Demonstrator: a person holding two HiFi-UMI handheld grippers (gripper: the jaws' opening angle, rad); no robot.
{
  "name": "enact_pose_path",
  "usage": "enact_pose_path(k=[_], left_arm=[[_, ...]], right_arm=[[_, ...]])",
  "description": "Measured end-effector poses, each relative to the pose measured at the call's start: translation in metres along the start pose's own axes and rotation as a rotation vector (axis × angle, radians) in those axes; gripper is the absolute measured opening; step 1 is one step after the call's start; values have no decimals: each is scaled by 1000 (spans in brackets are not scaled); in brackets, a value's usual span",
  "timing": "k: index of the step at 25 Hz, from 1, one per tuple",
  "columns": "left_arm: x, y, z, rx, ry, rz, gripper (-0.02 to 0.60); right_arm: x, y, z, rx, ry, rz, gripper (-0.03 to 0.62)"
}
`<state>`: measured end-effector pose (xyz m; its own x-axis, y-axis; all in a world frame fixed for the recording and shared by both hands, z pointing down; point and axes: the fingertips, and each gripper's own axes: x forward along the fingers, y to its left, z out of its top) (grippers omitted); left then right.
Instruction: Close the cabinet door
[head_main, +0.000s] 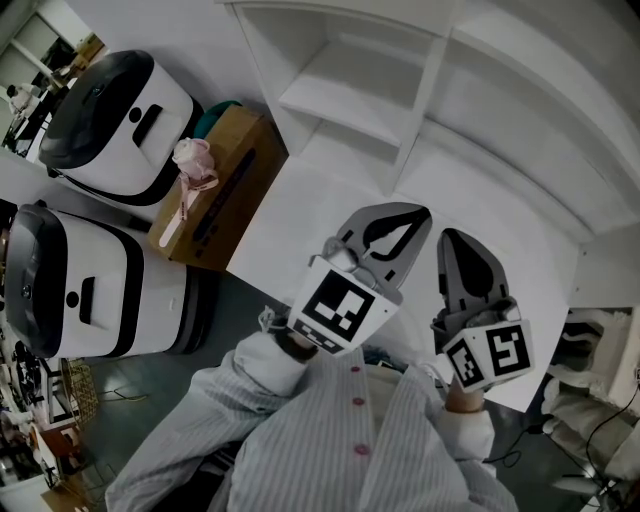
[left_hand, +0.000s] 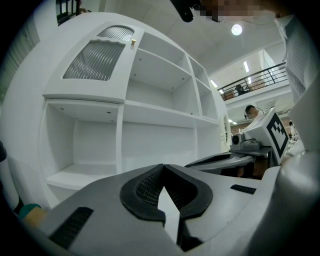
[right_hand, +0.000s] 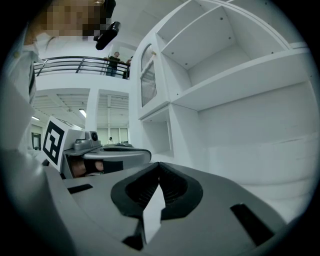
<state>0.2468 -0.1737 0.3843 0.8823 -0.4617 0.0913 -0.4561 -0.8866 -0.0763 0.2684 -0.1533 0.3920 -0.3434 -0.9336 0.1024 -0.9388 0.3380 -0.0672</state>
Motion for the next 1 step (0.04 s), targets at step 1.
enact_pose_path(k=[1], left_arm=[[1,1,1,-5,-4,0,11]], right_arm=[[0,-1,0,-2,0,0,12]])
